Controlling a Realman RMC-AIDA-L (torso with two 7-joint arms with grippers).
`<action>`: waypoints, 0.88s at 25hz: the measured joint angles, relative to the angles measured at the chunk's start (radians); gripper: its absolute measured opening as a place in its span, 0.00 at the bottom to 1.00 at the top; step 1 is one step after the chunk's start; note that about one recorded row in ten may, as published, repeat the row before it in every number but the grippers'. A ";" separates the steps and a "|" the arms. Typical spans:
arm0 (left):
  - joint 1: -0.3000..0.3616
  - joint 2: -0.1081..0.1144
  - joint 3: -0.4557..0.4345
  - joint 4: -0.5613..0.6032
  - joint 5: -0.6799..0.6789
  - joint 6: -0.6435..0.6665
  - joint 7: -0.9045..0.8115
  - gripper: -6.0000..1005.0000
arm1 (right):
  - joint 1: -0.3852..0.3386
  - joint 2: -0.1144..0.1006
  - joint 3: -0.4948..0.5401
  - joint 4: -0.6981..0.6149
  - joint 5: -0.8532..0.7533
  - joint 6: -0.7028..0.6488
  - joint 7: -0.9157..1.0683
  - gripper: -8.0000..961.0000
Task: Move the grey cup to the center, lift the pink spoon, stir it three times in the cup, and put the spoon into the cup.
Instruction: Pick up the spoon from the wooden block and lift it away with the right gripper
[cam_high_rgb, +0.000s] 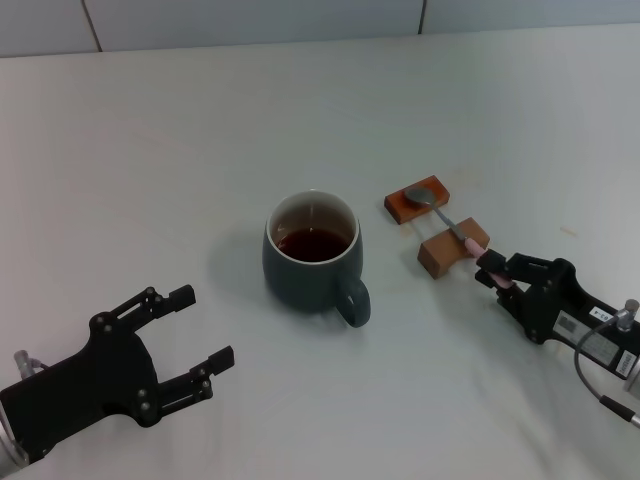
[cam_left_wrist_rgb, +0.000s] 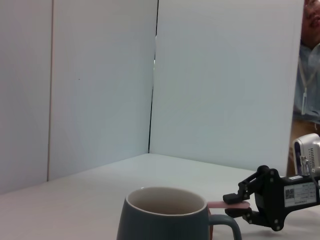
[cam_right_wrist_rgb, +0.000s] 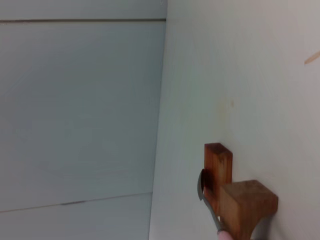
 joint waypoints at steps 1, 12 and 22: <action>0.000 0.000 0.000 0.000 0.000 0.000 0.000 0.81 | -0.003 0.000 0.009 -0.001 0.001 -0.007 -0.014 0.30; 0.004 0.000 0.001 0.000 0.000 0.007 -0.002 0.81 | 0.011 0.000 0.087 0.001 0.002 -0.136 -0.388 0.13; 0.004 0.000 0.001 0.000 0.000 0.007 -0.002 0.81 | 0.048 -0.003 0.170 -0.043 0.002 -0.294 -0.949 0.13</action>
